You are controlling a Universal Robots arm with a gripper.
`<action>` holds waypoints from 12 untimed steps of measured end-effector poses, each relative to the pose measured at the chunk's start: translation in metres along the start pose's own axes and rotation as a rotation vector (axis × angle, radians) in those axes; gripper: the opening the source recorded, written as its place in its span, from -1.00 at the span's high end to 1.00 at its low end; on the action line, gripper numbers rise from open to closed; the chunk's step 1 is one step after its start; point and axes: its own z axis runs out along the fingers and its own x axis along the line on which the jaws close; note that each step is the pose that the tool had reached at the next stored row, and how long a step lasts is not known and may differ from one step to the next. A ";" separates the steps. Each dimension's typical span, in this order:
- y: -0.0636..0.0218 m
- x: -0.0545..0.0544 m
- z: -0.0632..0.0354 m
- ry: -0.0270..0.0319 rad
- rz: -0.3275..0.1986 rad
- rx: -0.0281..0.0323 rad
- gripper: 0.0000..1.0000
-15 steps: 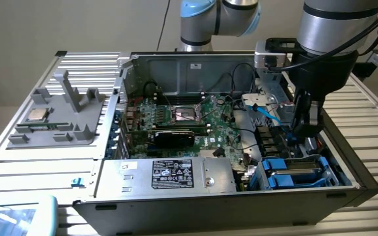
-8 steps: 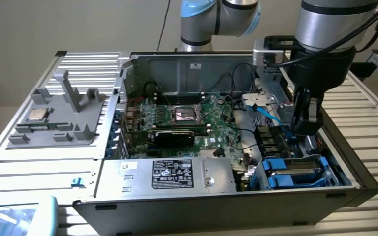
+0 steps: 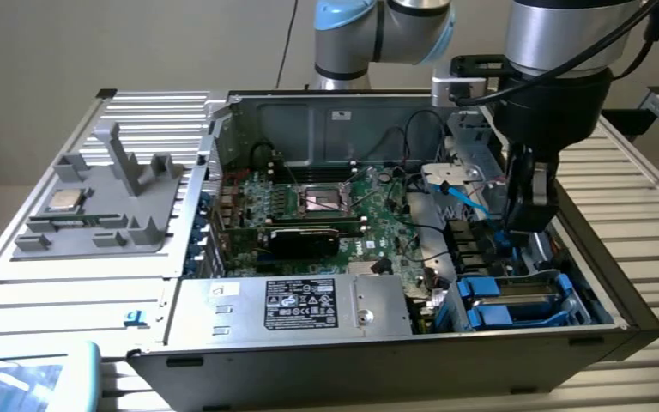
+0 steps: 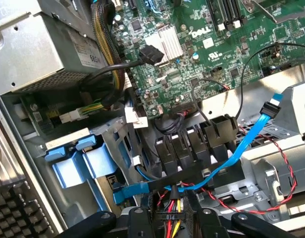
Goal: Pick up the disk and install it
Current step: 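Insert the first disk wire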
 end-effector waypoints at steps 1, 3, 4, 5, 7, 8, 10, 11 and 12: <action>0.0011 0.000 -0.0002 0.0063 0.000 0.0027 0.29; 0.0029 0.001 0.0004 0.0186 0.003 0.0076 0.29; 0.0032 0.001 0.0010 0.0237 0.005 0.0095 0.29; 0.0035 0.001 0.0018 0.0277 0.006 0.0112 0.29; 0.0041 0.001 0.0047 0.0303 0.008 0.0122 0.29; 0.0045 0.001 0.0066 0.0307 0.008 0.0122 0.29; 0.0051 0.001 0.0099 0.0307 0.010 0.0120 0.29; 0.0052 0.001 0.0103 0.0309 0.010 0.0120 0.29; 0.0051 0.001 0.0103 0.0310 0.010 0.0119 0.29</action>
